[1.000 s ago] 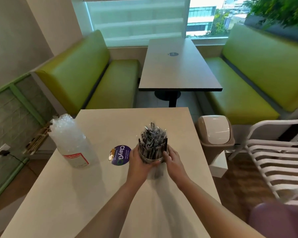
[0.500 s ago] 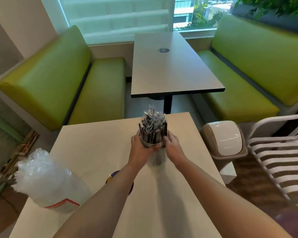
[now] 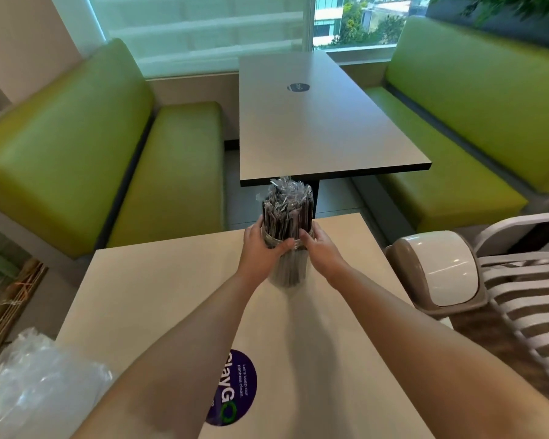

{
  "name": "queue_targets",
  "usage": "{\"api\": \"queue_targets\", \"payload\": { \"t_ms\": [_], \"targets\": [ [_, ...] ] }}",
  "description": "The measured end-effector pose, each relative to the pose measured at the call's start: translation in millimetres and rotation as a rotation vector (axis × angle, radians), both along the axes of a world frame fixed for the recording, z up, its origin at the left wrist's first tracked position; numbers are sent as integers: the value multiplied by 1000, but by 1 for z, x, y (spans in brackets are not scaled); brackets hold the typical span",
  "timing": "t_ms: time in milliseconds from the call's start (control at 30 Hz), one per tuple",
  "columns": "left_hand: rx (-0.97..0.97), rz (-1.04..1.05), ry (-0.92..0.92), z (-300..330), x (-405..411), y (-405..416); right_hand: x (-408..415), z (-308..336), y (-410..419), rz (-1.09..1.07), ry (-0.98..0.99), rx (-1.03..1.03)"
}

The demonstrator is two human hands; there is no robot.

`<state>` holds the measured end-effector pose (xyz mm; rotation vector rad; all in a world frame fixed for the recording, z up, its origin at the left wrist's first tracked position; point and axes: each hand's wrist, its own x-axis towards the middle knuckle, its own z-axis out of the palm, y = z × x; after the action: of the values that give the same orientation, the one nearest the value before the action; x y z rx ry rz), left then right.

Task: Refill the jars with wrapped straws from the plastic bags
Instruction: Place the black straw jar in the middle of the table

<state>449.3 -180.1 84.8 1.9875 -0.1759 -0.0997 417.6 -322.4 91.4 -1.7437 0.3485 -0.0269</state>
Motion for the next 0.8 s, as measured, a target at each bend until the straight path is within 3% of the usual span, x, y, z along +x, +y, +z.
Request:
{"api": "queue_targets", "payload": {
  "t_ms": [333, 800],
  "targets": [
    [41, 11, 30, -3, 45, -15, 48, -10, -9, -45, 2, 23],
    [151, -5, 56, 14, 41, -17, 36, 7, -10, -117, 66, 10]
  ]
}}
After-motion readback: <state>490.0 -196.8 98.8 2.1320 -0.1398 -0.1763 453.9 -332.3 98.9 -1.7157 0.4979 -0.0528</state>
